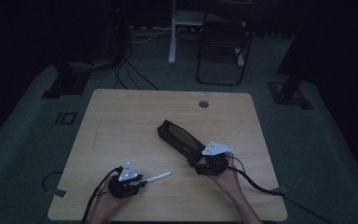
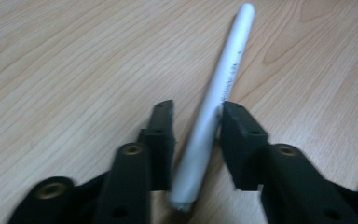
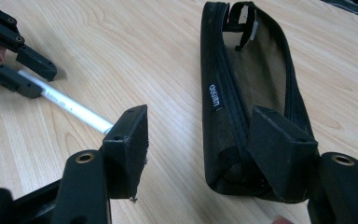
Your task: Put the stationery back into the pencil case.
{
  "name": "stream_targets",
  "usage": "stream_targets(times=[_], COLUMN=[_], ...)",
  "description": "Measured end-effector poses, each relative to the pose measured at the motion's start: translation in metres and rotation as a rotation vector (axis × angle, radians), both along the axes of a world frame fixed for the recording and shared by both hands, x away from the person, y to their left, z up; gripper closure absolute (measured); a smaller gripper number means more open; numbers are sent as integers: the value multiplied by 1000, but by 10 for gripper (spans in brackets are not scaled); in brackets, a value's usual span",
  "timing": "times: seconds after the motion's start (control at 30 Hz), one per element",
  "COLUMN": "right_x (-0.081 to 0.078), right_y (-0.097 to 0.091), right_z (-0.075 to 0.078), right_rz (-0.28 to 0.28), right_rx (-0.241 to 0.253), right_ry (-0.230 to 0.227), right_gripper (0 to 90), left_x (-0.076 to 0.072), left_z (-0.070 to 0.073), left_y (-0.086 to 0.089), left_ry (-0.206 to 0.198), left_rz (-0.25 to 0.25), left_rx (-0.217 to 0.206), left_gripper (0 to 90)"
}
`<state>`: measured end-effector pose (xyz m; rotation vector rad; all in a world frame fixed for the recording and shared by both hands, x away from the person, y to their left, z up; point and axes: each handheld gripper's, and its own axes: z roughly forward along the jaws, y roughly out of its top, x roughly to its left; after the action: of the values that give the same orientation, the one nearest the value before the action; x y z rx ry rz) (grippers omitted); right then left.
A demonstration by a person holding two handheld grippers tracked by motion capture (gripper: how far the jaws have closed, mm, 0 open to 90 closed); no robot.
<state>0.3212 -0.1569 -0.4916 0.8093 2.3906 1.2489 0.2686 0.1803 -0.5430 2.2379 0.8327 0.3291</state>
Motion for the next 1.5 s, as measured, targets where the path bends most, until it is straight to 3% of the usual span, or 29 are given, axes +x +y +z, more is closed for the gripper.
stream_targets(times=[0.1, 0.37, 0.73, 0.87, 0.93, 1.13, 1.2, 1.3, 1.33, 1.5], right_x=[-2, -3, -4, -6, -6, -6, -6, -7, -10, -8], right_y=[-1, -4, -9, -15, -15, -6, 1, 3, 6, 9], right_z=[-1, -4, -12, -20, -23, -30, -37, -38, -41, -50], right_rz=[0, 5, 8, 14, 28, 91, 133, 142, 177, 207], right_rx=[-1, -8, -15, -12, -2, 0, -14, -17, -23, -45], right_ry=[2, 7, 16, 33, 38, 44, 56, 56, 54, 78], right_gripper=[383, 383, 382, 382, 382, 382, 377, 377, 378, 382], left_x=[1, 7, 23, 22, 20, 15, 13, 10, 6, 5], left_z=[0, -1, -1, -2, 0, 8, 8, 7, 6, 0], left_y=[-8, -30, -72, -76, -70, -54, -52, -54, -59, -65], left_ry=[-5, -5, -12, -16, -16, -42, -26, -23, -30, -14], left_rz=[-22, -110, -262, -235, -219, -189, -197, -214, -236, -252], left_rx=[4, 3, 2, 2, -17, -50, -55, -52, -22, 20], left_gripper=[780, 785, 784, 511, 452, 424, 417, 412, 410, 456])
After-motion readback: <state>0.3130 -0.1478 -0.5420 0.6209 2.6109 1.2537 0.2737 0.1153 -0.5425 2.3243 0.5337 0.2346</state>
